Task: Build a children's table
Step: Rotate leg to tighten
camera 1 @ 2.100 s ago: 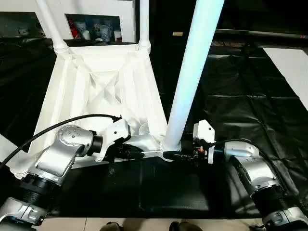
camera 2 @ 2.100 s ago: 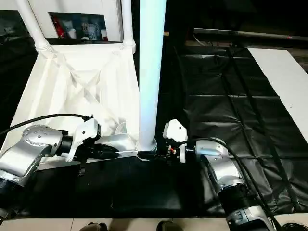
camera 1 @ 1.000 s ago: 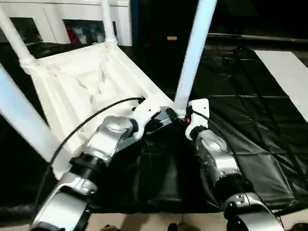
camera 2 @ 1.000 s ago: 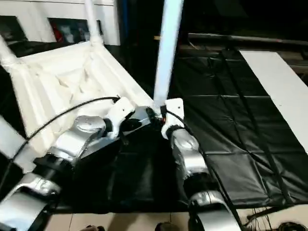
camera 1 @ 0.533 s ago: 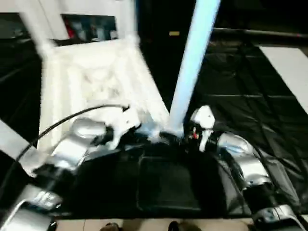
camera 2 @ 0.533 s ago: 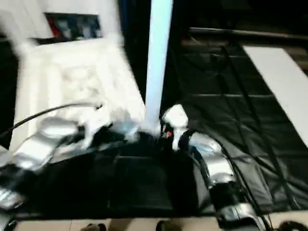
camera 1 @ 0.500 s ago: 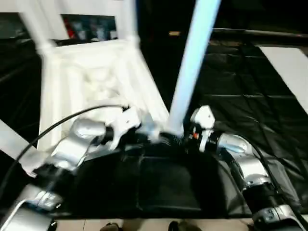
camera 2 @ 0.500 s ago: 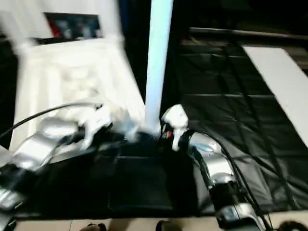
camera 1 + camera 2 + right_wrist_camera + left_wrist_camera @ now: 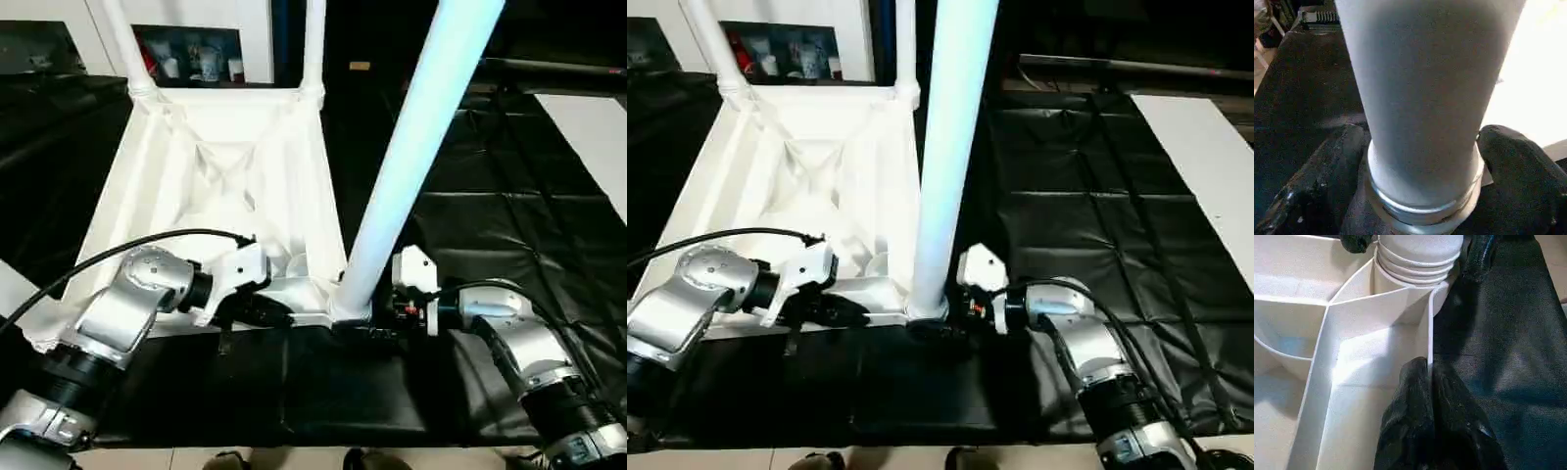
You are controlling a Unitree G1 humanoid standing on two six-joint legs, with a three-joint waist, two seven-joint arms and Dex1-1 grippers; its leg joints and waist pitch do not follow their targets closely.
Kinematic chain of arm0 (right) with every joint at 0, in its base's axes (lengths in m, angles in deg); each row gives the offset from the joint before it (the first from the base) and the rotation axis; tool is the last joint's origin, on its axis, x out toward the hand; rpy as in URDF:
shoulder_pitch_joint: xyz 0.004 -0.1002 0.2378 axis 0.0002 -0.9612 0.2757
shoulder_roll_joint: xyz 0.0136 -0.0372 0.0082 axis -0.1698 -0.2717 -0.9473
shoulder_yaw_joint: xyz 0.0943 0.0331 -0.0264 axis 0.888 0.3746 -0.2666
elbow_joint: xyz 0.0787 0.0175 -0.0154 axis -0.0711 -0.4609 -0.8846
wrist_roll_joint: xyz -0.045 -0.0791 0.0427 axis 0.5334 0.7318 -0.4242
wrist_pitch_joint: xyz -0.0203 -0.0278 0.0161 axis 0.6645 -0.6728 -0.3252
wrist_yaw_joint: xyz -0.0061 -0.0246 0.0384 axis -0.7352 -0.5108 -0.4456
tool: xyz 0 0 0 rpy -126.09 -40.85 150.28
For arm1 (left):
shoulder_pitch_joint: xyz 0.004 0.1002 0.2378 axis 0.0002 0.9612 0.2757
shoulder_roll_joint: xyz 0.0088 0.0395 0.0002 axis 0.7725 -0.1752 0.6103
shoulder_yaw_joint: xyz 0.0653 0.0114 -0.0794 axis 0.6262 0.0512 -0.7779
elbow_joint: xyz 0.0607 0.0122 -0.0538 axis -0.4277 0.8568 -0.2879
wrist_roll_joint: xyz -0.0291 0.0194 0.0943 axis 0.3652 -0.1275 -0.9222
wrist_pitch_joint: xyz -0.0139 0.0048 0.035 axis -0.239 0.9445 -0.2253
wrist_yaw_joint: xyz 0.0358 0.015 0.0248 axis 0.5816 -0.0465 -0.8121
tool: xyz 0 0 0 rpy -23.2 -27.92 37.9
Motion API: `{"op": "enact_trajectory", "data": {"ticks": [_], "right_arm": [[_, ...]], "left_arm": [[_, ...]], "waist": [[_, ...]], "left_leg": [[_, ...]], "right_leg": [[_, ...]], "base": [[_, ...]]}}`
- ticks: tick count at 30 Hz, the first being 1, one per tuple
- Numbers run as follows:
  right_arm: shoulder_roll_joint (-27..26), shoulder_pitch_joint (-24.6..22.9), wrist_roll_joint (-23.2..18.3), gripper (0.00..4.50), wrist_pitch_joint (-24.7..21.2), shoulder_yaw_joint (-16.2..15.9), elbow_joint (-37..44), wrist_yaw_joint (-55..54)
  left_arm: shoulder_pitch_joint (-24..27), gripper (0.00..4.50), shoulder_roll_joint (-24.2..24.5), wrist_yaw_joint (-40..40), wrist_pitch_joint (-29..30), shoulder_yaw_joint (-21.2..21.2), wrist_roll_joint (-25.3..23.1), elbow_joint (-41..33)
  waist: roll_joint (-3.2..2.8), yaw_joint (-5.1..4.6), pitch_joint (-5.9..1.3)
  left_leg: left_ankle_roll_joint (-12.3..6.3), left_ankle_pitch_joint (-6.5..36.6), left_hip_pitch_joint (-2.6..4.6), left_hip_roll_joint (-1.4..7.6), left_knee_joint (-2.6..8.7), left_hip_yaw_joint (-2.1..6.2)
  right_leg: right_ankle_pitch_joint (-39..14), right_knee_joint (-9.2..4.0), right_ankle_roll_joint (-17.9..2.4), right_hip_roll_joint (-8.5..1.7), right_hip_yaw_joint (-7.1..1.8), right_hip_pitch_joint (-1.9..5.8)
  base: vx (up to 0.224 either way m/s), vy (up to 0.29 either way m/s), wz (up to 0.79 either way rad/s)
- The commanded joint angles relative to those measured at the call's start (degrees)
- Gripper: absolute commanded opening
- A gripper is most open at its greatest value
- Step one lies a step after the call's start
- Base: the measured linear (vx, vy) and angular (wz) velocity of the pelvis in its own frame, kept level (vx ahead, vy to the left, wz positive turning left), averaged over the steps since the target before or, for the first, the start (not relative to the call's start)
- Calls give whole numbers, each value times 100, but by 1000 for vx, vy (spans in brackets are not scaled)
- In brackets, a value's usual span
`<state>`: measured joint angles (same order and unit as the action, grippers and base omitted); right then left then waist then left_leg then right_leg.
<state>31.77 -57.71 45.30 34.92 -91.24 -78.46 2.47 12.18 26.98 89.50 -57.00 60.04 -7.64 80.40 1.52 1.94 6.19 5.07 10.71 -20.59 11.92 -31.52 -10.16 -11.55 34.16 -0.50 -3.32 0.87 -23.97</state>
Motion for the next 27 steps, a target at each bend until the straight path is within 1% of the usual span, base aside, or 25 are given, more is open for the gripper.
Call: {"op": "enact_trajectory", "data": {"ticks": [1, 2, 5, 6, 9, 10, 11, 16, 20, 22, 23, 24, 25, 26, 27], "right_arm": [[44, 40, 42, 403, 23, -7, -56, 60], [42, 43, 39, 387, 20, -5, -63, 61], [4, 80, 24, 375, -14, 35, -131, 48], [5, 86, 24, 353, -11, 31, -142, 50], [10, 99, 29, 344, 5, 14, -177, 52], [15, 96, 49, 328, 30, -1, -199, 58], [14, 97, 56, 315, 41, -5, -212, 59], [-2, 103, 65, 279, 60, -6, -251, 39], [-35, 108, 95, 273, 113, 15, -331, -25], [-117, 115, 125, 272, 170, 87, -446, -213], [-171, 130, 139, 272, 173, 134, -501, -356], [-207, 140, 148, 272, 176, 165, -539, -454], [-284, 170, 135, 272, 182, 238, -621, -617], [-396, 196, 89, 272, 173, 340, -709, -819], [-577, 243, 55, 272, 119, 483, -847, -1197]], "left_arm": [[192, 0, 40, 214, 94, 377, -69, 42], [191, 0, 40, 216, 93, 376, -69, 44], [194, 0, 30, 227, 98, 371, -66, 48], [191, 0, 29, 226, 95, 370, -68, 56], [186, 0, 21, 214, 93, 366, -74, 74], [187, 0, 22, 211, 96, 362, -74, 76], [186, 0, 22, 211, 95, 361, -75, 80], [185, 0, 23, 191, 99, 352, -86, 95], [187, 0, 24, 158, 94, 349, -110, 114], [181, 0, -22, 31, 82, 309, -141, 163], [172, 0, -63, -49, 82, 284, -151, 192], [166, 0, -90, -101, 84, 267, -158, 212], [143, 0, -152, -208, 74, 242, -179, 261], [109, 0, -247, -370, 89, 203, -204, 331], [41, 0, -390, -620, 151, 167, -263, 445]], "waist": [[-11, -18, -290], [-11, -17, -291], [-7, -14, -298], [-15, -11, -306], [-6, -13, -313], [-6, -11, -317], [-6, -11, -316], [-8, -7, -322], [-12, -5, -340], [-9, -7, -337], [-3, -8, -327], [-5, -13, -311], [-13, -16, -285], [-11, -13, -276], [5, -34, -256]], "left_leg": [[-586, 252, 31, 72, 253, -61], [-599, 240, 31, 70, 251, -62], [-620, 239, 31, 73, 247, -61], [-628, 221, 34, 74, 243, -59], [-653, 184, 24, 70, 233, -59], [-660, 184, 28, 74, 231, -58], [-657, 196, 29, 72, 229, -59], [-603, 322, 31, 76, 226, -57], [-609, 255, 32, 74, 215, -54], [-610, 283, 28, 68, 210, -59], [-585, 360, 22, 63, 214, -58], [-523, 520, 24, 75, 226, -55], [-423, 749, 27, 77, 243, -53], [-362, 878, 34, 80, 253, -47], [-263, 1070, 32, 83, 277, -40]], "right_leg": [[712, -223, -1639, -267, -185, 349], [733, -222, -1646, -267, -185, 349], [707, -218, -1659, -270, -183, 357], [723, -212, -1672, -272, -182, 359], [781, -199, -1694, -269, -181, 367], [771, -200, -1699, -274, -179, 365], [749, -201, -1699, -273, -180, 364], [497, -210, -1690, -281, -183, 362], [599, -190, -1706, -276, -184, 364], [589, -192, -1716, -276, -186, 360], [462, -208, -1696, -278, -187, 360], [191, -231, -1669, -291, -188, 344], [-212, -274, -1610, -294, -190, 324], [-457, -296, -1567, -303, -191, 319], [-931, -334, -1462, -314, -198, 306]], "base": [[0, 0, 0], [0, 0, 0], [0, 0, 0], [0, 0, 0], [0, 0, 0], [0, 0, 0], [0, 0, 0], [0, 0, 0], [0, 0, 0], [0, 0, 0], [0, 0, 0], [0, 0, 0], [0, 0, 0], [0, 0, 0], [-51, -3, -2]]}}
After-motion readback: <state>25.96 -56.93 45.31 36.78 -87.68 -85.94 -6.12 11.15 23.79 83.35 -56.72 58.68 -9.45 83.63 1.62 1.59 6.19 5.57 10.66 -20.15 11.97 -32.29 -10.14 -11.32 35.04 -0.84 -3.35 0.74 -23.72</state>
